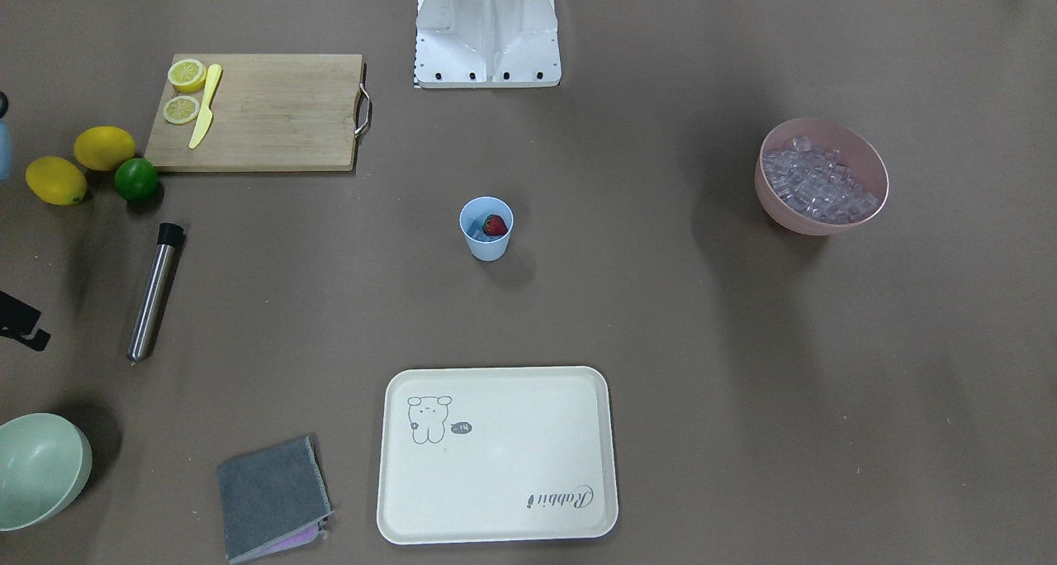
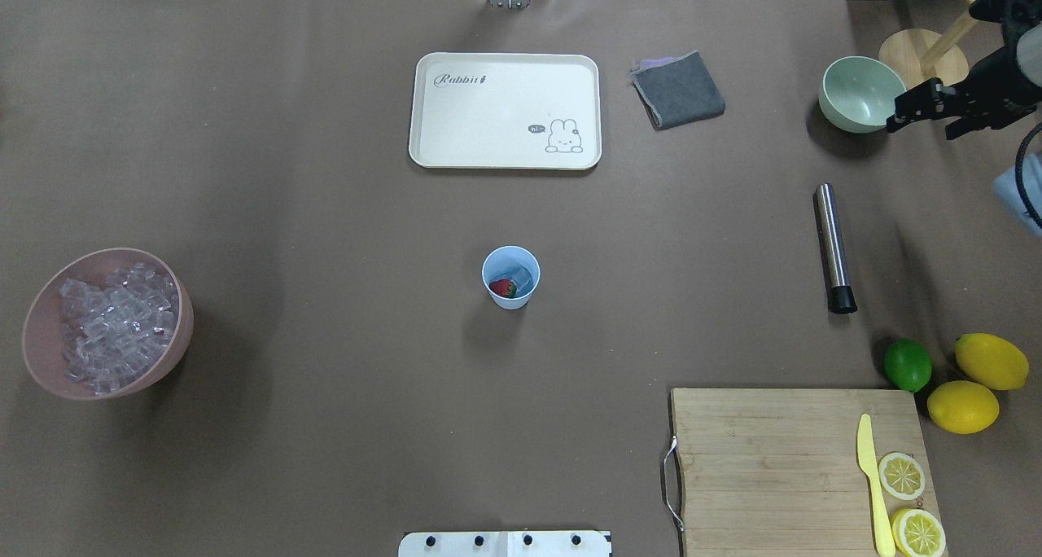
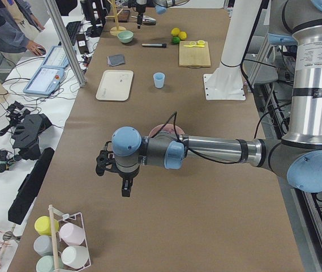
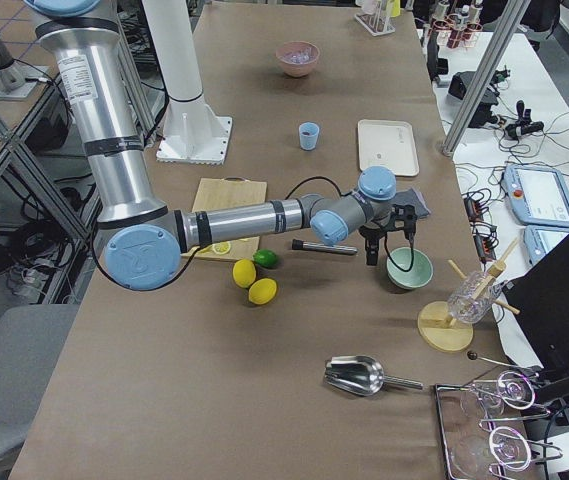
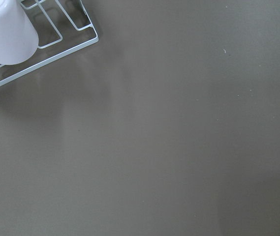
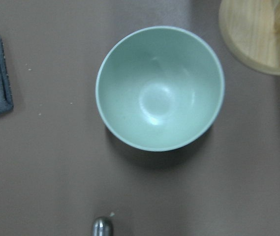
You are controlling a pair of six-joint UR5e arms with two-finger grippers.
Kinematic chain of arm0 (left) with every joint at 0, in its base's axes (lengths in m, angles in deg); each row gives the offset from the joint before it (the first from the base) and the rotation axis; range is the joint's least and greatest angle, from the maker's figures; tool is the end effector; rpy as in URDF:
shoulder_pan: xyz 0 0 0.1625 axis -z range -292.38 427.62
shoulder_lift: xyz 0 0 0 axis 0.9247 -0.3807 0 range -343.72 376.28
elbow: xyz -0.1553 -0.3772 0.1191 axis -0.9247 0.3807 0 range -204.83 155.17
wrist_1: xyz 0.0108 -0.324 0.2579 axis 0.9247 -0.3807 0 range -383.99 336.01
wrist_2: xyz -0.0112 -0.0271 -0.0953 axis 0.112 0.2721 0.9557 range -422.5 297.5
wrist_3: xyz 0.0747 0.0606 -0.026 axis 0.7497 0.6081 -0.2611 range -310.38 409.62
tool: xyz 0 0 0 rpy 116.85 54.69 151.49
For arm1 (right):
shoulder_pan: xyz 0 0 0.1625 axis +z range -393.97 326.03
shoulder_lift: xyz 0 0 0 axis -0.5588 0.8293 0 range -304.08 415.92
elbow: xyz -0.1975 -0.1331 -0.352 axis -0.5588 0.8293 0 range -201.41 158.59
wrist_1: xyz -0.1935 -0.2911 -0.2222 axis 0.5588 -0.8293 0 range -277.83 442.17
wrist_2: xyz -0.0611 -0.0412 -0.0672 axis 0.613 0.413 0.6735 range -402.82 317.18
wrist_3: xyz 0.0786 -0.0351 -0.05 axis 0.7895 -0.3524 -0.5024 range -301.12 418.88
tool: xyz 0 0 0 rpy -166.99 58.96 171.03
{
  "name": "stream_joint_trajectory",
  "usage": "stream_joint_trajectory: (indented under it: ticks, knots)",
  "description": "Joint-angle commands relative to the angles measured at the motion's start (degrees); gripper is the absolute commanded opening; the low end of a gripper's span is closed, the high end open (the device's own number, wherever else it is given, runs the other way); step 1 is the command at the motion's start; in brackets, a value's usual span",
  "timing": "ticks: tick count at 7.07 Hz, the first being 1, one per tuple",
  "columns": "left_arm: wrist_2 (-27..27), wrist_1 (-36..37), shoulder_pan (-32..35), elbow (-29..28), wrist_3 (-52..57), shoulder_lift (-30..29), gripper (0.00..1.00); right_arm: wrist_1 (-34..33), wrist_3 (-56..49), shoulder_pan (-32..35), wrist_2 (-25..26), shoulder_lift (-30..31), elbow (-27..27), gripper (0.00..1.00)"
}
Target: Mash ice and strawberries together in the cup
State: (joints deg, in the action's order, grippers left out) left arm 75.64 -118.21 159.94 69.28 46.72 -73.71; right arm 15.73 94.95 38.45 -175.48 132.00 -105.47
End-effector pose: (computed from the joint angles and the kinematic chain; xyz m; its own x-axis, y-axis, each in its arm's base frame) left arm -0.0792 -0.4966 0.6108 0.6683 0.0305 -0.7433 0.0740 0.9915 0.1072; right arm -0.1226 -0.6051 0.5307 0.6317 0.0257 0.7748 -0.1417 0.9864 0.0829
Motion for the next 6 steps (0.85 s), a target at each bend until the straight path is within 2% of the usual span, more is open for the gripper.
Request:
stream_joint_trajectory:
  ticks: [1,2,4,6]
  knots:
    - [-0.16,-0.09,-0.04,-0.15,0.0,-0.11,0.97,-10.5,-16.14,9.46,-2.69,-0.06,0.13,1.0]
    - [-0.24,-0.09,-0.12,-0.33,0.0,-0.28,0.97,-16.03,-20.56,11.93,-2.43,-0.41,-0.05,1.0]
    - [-0.16,-0.09,-0.12,-0.24,0.0,-0.63,0.97,-17.05,-29.26,17.47,-2.52,1.16,1.0,1.0]
    - [-0.59,-0.09,-0.39,-0.33,0.0,-1.07,0.97,-16.97,-32.63,21.7,-2.78,3.88,2.32,1.0]
